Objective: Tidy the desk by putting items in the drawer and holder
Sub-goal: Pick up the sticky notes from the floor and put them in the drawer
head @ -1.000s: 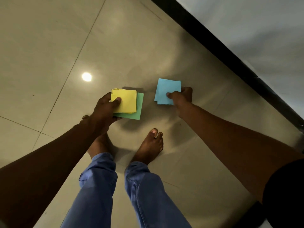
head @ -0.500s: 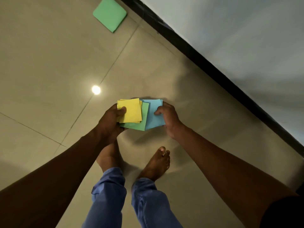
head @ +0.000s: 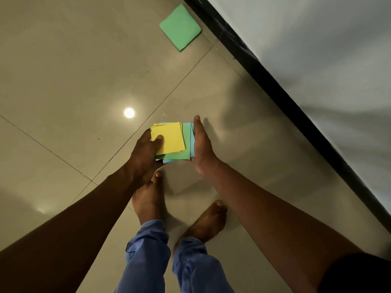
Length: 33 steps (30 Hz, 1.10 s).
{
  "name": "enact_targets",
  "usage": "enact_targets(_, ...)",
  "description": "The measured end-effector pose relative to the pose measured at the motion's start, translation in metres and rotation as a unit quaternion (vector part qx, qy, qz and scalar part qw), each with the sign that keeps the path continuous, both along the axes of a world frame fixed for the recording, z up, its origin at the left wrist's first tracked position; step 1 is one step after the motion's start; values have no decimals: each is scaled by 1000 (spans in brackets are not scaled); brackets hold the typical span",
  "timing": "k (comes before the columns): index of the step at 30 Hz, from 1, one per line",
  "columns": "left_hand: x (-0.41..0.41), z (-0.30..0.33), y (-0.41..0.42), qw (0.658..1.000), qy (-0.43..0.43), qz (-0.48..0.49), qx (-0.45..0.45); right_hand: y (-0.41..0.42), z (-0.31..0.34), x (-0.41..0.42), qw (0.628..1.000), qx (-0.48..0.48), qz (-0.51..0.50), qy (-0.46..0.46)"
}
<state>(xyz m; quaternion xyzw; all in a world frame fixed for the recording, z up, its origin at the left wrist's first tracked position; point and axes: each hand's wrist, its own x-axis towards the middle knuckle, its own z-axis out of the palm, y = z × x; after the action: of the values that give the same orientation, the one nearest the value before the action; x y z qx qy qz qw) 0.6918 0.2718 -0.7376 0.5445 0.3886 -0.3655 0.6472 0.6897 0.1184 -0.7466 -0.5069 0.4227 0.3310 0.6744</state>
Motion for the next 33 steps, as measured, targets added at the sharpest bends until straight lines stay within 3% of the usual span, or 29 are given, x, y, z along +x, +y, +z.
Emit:
enact_targets(8, 10, -8, 10, 998, 11, 68, 12, 32, -7, 23, 999, -32, 20, -26)
enact_targets(13, 19, -19, 31, 994, 20, 106, 18, 54, -22, 47, 984, -108, 144, 8)
enact_targets(17, 24, -24, 48, 993, 15, 118, 13, 33, -29, 96, 903, -281, 309, -95)
enact_targets(20, 30, -30, 61, 992, -5, 126, 3, 10, -42, 155, 796, -407, 395, -213)
enact_targets(23, 29, -38, 72, 991, -21, 132, -4, -6, -56, 217, 696, -500, 453, -244)
enact_targets(25, 26, -42, 78, 989, -30, 147, -7, -12, -62, 251, 677, -529, 452, -239)
enact_targets(27, 21, -48, 82, 986, -32, 162, -13, -14, -68, 273, 680, -545, 435, -226)
enact_targets(33, 6, -57, 87, 983, -15, 183, -29, -16, -86, 282, 656, -560, 469, -189)
